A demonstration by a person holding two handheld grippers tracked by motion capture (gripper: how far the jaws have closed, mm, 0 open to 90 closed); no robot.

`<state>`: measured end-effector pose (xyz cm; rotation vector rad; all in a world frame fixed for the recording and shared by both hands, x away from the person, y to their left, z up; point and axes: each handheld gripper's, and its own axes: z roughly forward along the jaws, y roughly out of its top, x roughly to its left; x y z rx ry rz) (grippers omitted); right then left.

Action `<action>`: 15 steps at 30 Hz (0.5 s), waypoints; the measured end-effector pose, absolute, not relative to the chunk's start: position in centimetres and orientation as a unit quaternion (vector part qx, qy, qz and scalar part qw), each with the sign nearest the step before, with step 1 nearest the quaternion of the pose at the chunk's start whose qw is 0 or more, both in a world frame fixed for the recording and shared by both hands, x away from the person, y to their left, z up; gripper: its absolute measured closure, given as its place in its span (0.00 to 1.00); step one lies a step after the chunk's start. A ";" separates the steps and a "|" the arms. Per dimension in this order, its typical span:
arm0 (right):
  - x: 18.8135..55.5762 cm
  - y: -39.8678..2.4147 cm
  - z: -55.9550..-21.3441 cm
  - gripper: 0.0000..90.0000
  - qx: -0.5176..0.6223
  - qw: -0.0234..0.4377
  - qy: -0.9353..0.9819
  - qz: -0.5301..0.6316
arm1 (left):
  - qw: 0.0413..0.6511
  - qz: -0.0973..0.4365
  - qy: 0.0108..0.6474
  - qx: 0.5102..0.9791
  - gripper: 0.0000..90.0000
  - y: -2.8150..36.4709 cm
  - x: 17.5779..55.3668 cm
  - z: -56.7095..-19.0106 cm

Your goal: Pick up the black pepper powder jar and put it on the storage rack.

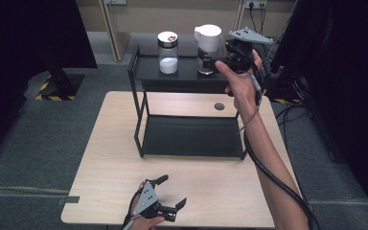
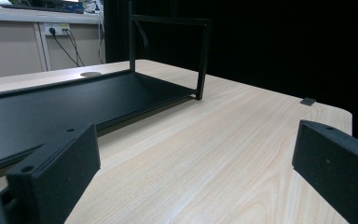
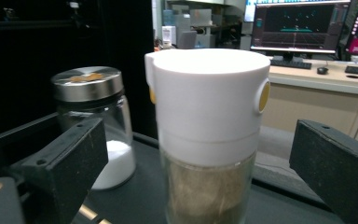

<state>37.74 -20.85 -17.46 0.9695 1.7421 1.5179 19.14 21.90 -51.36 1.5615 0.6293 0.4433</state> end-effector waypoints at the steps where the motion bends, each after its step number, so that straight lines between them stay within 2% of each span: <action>1: 37.5 -21.0 -17.5 0.02 0.368 0.309 0.661 0.576 | 0.644 0.195 0.277 0.686 0.00 21.9 19.1 -51.4; 15: 35.0 -23.7 -19.6 0.00 0.359 0.301 0.651 0.597 | 0.642 0.196 0.277 0.687 0.00 21.9 19.2 -51.3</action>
